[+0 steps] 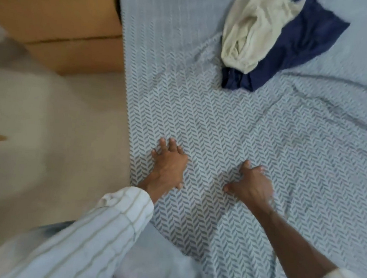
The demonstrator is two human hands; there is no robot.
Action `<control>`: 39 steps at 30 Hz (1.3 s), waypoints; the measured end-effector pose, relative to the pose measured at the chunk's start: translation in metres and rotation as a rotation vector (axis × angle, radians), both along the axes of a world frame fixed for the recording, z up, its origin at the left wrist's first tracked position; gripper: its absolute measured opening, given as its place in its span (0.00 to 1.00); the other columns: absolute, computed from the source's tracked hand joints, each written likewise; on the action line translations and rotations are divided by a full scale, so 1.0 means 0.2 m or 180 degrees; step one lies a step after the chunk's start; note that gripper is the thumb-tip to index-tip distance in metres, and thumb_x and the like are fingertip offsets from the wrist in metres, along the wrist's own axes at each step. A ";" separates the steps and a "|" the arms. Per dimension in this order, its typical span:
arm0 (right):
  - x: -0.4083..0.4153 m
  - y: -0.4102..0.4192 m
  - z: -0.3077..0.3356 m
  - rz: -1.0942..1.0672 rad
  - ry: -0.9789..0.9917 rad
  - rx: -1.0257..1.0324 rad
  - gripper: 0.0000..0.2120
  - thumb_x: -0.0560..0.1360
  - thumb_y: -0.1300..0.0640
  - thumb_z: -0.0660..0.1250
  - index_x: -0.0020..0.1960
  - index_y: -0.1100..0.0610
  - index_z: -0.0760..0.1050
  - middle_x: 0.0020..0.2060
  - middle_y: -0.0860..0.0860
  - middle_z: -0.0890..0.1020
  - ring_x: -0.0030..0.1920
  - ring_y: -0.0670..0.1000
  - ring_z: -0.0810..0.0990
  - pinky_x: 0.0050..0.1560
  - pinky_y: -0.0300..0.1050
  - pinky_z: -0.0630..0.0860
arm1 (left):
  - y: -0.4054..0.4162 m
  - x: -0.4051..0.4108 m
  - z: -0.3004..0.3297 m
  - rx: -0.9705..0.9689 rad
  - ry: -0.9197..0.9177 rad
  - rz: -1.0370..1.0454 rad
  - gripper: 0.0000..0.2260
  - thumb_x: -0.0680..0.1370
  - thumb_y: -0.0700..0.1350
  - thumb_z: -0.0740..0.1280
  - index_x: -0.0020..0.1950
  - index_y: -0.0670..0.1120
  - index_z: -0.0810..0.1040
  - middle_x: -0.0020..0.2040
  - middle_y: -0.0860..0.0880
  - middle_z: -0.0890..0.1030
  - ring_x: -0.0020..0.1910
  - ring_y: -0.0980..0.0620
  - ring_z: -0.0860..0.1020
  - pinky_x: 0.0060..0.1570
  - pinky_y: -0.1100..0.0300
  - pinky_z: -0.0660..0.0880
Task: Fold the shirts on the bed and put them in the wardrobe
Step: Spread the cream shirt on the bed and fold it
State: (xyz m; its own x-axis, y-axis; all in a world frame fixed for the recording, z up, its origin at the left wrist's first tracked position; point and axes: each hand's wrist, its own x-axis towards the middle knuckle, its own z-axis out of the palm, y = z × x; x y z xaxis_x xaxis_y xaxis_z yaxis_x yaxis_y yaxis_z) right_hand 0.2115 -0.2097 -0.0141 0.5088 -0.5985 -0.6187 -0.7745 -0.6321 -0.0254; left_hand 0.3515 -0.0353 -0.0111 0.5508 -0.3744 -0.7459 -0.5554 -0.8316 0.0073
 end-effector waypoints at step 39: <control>1.35 -0.81 -0.03 0.0611 -0.2302 -0.0584 0.09 0.80 0.59 0.61 0.57 0.58 0.77 0.56 0.56 0.76 0.56 0.61 0.75 0.43 0.52 0.71 | -0.46 0.15 -0.17 -0.0495 -0.0260 0.0713 0.43 0.78 0.51 0.69 0.80 0.53 0.41 0.80 0.57 0.39 0.78 0.36 0.36 0.59 0.16 0.50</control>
